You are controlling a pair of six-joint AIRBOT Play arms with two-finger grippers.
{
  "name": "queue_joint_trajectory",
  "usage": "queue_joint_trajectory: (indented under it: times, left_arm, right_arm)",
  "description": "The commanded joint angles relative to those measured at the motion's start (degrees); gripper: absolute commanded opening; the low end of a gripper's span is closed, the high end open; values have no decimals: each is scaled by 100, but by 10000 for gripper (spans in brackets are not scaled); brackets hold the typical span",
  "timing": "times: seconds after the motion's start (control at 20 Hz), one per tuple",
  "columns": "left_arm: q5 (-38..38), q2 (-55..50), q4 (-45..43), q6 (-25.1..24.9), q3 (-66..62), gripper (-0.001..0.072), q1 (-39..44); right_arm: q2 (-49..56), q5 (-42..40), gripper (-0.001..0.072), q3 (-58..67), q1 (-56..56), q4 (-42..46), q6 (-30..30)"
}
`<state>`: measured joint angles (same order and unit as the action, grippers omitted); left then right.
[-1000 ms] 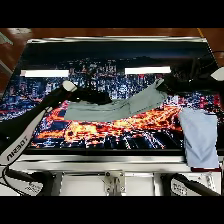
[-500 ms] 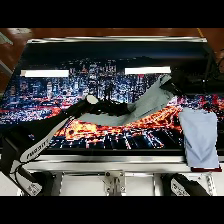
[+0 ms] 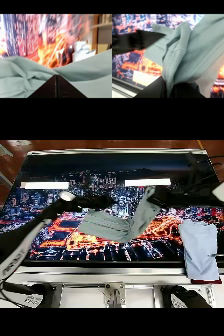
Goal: Fold the shirts.
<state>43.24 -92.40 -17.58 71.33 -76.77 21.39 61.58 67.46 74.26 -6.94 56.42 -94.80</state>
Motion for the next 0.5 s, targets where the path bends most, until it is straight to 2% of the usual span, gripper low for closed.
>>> queue_joint_trajectory:
  times: [0.0, 0.15, 0.25, 0.45]
  left_arm:
    - [566, 1399, -529, -35, -2, 32, -1451]
    - [970, 2594, -555, -28, -2, 32, -2767]
    - [1429, 3217, -555, -26, -2, 33, -3467]
    - [2358, 4070, -562, -35, -2, 33, -4183]
  right_arm:
    - [424, -1912, 68, 0, -1320, 321, -376]
    - [1314, -3110, 69, 0, -2201, 127, -627]
    - [1998, -3576, 69, 0, -2597, -260, -680]
    - [3241, -4343, 69, 0, -3119, -1268, -678]
